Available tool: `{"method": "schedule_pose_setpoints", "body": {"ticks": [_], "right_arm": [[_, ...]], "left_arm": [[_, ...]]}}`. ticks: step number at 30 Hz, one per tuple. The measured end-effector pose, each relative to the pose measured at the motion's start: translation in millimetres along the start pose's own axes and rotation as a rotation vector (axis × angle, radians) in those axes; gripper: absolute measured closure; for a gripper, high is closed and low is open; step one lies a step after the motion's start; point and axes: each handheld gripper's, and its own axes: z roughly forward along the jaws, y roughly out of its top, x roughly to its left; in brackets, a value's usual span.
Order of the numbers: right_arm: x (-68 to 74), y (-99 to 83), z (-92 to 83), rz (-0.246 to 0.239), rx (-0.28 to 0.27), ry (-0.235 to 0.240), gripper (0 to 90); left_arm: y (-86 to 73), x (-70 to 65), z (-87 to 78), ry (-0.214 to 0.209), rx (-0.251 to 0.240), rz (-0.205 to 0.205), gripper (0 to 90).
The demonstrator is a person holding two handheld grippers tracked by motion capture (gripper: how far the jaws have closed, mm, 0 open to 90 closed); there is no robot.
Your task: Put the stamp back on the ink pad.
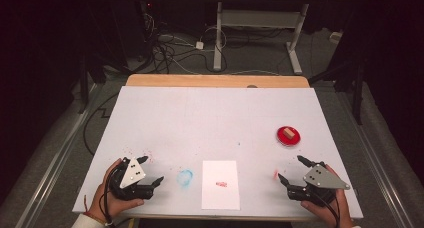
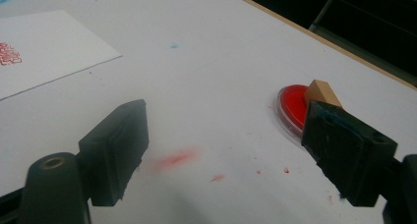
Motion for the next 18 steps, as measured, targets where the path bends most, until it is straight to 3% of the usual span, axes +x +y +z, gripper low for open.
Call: {"method": "schedule_pose_setpoints", "body": {"ticks": [18], "right_arm": [[3.9,4.7,-3.3,-0.029,-0.028,-0.003,18.5]], "left_arm": [[-1.1,0.0,-0.3,-0.001,0.009,0.011,19.4]]}}
